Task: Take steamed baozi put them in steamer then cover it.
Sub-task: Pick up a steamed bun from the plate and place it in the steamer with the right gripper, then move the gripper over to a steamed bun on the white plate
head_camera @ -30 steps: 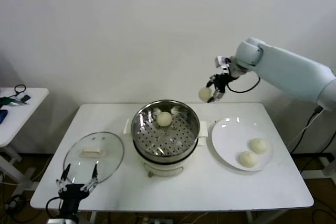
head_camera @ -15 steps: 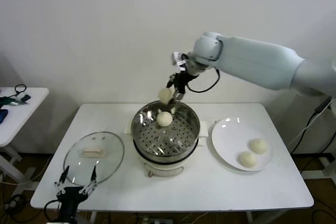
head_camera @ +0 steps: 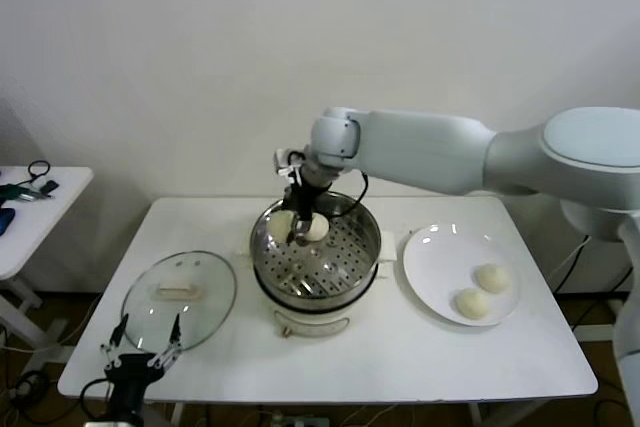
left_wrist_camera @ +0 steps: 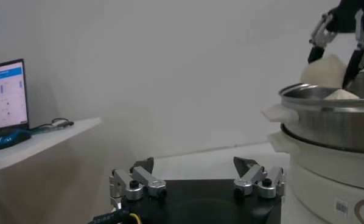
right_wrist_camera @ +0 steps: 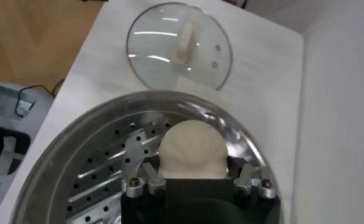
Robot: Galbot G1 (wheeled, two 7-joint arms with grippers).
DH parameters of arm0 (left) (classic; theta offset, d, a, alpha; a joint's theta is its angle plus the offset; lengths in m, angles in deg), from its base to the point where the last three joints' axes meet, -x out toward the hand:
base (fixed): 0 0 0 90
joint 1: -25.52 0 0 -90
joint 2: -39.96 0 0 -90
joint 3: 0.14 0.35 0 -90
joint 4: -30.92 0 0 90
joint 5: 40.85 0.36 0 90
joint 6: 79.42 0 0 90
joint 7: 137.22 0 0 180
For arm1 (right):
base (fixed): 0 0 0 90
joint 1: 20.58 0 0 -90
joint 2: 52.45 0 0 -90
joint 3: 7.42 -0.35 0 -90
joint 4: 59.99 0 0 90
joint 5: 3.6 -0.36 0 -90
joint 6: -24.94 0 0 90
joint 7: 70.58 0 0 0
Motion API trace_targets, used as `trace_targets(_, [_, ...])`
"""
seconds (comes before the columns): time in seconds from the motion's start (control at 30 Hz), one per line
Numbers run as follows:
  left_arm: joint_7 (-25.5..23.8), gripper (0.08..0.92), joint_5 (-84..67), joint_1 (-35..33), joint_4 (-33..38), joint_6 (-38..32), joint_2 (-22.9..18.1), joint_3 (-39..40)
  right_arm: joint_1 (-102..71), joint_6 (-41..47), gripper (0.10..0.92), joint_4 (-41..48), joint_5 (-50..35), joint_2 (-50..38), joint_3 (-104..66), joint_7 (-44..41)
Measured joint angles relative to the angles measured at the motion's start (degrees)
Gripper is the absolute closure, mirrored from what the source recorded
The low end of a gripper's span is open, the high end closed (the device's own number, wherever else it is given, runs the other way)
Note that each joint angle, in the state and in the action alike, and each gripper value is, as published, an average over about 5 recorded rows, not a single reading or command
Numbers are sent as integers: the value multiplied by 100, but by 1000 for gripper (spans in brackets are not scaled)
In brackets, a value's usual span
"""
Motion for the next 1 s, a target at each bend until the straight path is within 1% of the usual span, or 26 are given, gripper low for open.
trace_targets(0.47, [2,177,-14,50,-81,-6,17,-6,-296,-5,301,172,133,282,242,23])
trace_targets(0.67, [6,177,-16,38,-82,-8,20,-31,-318,-24,217,249,204,309,271,-17])
trace_targets(0.77, [9,177,-22,12,-79,-14,23,-43,-312,-39,205,260,210,294,274,-52])
trace_targets(1.0, [18,177,-29,-42,-65,-26,24,-50,-180,-112,202,174,175,165,197,-179])
